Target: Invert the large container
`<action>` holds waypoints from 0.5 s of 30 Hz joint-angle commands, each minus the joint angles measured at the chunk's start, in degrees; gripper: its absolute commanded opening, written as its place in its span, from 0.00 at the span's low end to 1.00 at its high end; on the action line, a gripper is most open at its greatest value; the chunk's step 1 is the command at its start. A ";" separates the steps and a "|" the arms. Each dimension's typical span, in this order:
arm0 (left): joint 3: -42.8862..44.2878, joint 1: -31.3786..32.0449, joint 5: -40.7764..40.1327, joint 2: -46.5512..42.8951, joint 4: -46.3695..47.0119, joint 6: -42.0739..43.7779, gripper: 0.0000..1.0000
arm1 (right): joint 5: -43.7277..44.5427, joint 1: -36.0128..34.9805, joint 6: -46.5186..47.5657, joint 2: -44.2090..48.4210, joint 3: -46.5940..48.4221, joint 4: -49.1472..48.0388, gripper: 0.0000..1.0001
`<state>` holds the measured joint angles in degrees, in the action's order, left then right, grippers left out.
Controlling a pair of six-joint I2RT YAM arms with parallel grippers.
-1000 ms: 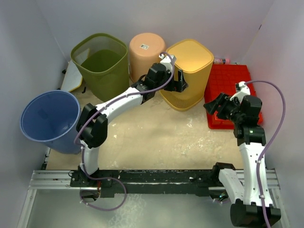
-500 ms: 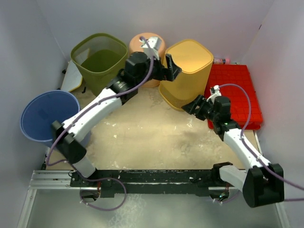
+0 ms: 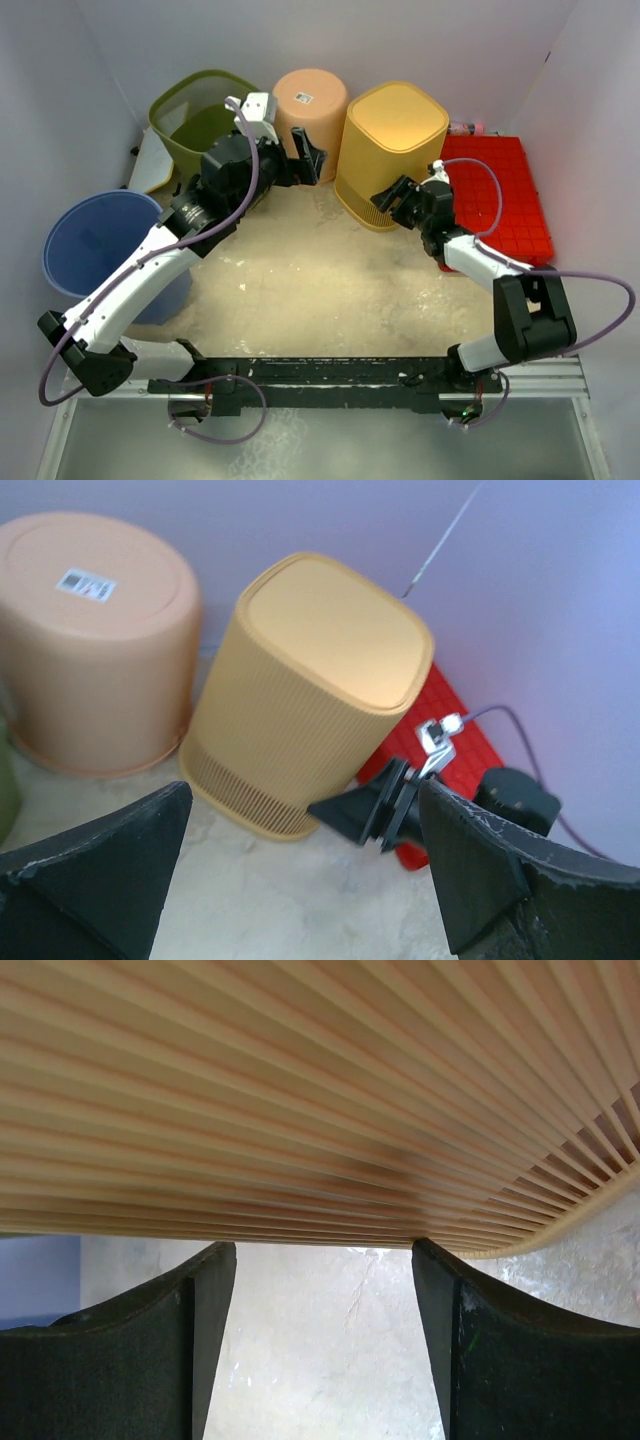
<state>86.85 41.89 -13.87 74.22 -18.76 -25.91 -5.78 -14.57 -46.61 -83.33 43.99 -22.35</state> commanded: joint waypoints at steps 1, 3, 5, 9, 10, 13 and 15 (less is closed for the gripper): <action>-1.86 -0.23 -5.14 -3.18 -4.37 1.57 0.92 | 4.60 0.04 0.59 -3.26 5.16 -6.02 0.73; -1.91 -0.23 -6.07 -3.77 -5.65 2.00 0.92 | 4.63 0.07 0.65 -5.22 6.59 -6.67 0.73; -1.22 -0.23 -7.64 -4.00 -6.86 2.68 0.92 | 4.56 0.07 0.83 -7.11 7.34 -6.66 0.73; 1.39 -0.23 -10.65 -2.83 -9.44 4.23 0.92 | 4.37 0.07 0.33 -9.83 10.84 -6.71 0.74; 2.12 -0.23 -11.04 -2.36 -10.09 4.55 0.92 | 4.50 0.07 0.34 -10.31 11.38 -6.77 0.74; 3.64 -0.23 -12.51 -1.38 -11.03 5.50 0.92 | 5.27 0.07 0.50 -12.44 13.96 -6.57 0.74; 4.63 -0.23 -13.23 -0.74 -11.43 6.03 0.92 | 5.99 0.07 0.98 -14.03 15.94 -5.98 0.74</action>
<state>87.48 41.89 -23.75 72.82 -29.69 -22.61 -2.15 -14.50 -46.52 -95.81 54.35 -24.43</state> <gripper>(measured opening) 0.918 0.737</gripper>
